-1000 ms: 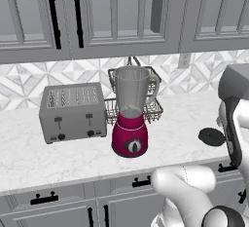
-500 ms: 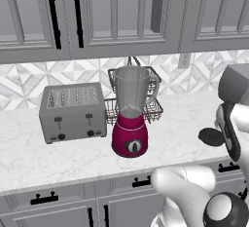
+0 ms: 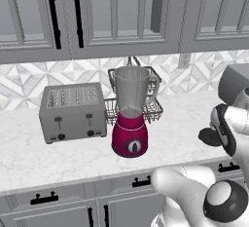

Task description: Close the lid blender by securely placing the lid on top.

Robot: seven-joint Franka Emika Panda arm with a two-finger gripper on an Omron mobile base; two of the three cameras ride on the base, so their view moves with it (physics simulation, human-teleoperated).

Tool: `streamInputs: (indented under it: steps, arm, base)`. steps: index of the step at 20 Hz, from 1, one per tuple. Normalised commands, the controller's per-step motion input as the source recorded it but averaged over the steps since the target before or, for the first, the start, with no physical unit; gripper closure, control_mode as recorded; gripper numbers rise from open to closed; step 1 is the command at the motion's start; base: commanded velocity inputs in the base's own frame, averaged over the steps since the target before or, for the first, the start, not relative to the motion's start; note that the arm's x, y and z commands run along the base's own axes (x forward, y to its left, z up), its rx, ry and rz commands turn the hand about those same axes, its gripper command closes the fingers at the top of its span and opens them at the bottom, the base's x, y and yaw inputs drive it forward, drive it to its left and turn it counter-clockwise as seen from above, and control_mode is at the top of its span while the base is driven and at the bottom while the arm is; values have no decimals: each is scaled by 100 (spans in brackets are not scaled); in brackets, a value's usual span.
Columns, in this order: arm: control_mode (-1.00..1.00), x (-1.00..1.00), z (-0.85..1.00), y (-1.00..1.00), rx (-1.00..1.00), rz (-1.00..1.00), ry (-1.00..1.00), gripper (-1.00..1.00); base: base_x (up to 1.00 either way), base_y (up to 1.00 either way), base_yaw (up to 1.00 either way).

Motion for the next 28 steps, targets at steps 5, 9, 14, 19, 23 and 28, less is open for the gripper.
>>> streamInputs:
  steps: [5, 9, 14, 19, 23, 28]
  arm:
    - [-100, 19, -25, 0, 0, 0, 0, -100]
    - [-100, 21, -24, 1, 0, 0, 0, -100]
    - [-100, 18, -20, 0, 0, 0, 0, -100]
    - [-100, 17, -24, 0, 0, 0, 0, -100]
    - [-100, 19, -23, 0, 0, 0, 0, -100]
    - [-100, 18, -17, -2, 1, 0, 0, -100]
  base:
    - [0, 0, 0]
    - [0, 0, 0]
    - [0, 0, 0]
    - [0, 0, 0]
    - [0, 0, 0]
    - [0, 0, 0]
